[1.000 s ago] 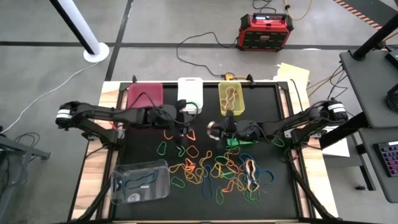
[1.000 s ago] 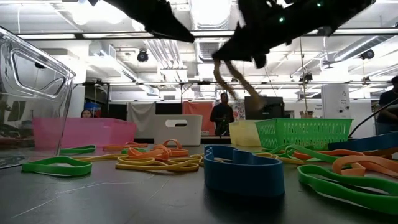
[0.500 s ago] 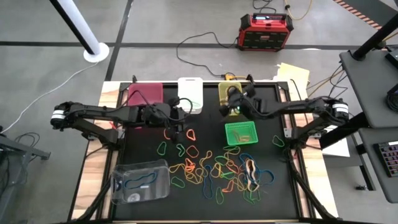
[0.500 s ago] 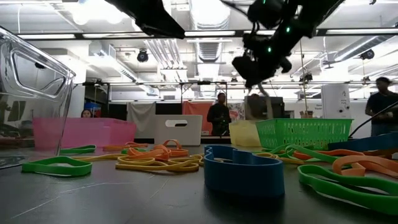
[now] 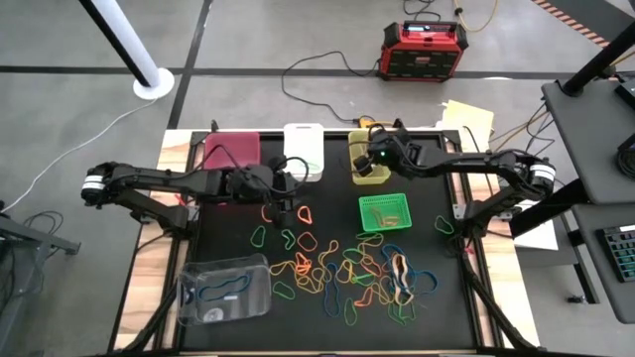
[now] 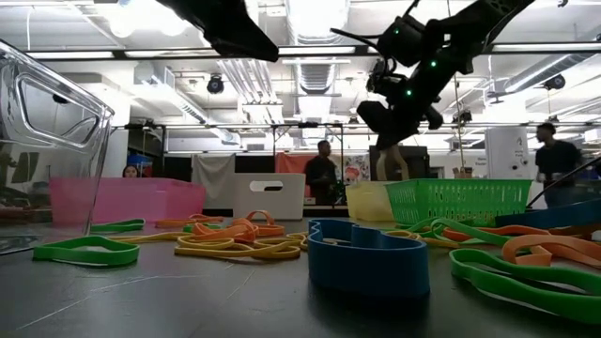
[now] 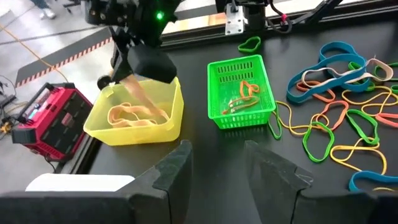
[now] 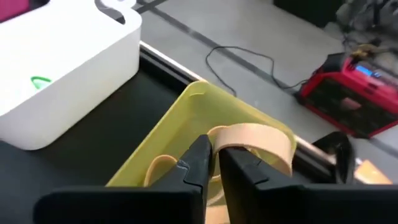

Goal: Sort rubber bands into baskets
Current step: Put the brown rubber band into the yellow bin

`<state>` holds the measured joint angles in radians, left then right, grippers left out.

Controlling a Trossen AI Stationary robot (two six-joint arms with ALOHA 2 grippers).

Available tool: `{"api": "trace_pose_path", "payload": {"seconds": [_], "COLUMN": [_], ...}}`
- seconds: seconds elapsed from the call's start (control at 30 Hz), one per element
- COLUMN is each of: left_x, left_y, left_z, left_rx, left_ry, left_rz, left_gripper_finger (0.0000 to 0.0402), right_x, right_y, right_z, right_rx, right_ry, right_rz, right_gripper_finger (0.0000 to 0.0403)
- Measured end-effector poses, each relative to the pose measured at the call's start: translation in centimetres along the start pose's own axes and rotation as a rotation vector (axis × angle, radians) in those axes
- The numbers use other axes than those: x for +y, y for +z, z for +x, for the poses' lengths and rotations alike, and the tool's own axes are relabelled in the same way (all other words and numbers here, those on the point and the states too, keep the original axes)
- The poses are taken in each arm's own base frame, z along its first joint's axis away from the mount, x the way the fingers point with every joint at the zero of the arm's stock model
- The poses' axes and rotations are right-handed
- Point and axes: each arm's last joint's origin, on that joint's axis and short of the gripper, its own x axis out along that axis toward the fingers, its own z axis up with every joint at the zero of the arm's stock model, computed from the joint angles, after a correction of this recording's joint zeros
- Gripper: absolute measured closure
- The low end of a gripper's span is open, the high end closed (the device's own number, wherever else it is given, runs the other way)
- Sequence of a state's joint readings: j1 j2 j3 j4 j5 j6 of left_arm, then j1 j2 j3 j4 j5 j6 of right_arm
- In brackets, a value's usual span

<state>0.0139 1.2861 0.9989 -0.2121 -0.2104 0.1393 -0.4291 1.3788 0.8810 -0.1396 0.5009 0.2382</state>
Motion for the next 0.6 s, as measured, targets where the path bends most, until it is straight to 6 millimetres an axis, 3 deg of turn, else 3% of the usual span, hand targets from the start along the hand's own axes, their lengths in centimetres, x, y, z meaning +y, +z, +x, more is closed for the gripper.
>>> {"api": "trace_pose_path", "payload": {"seconds": [0.33, 0.6], "left_x": [-0.2, -0.4], "left_y": [-1.6, -2.9], "left_z": [-0.1, -0.3], "left_rx": [0.159, 0.294], "left_ry": [-0.018, -0.041], "left_rz": [-0.053, -0.074], "left_gripper_finger": [0.0272, 0.0272], "right_x": [0.1, 0.1], "right_y": [-0.1, 2.0], "right_z": [0.0, -1.0], "right_rx": [0.047, 0.029], "right_ry": [0.067, 0.080], "right_rz": [0.041, 0.051], "right_gripper_finger": [0.0292, 0.0243]}}
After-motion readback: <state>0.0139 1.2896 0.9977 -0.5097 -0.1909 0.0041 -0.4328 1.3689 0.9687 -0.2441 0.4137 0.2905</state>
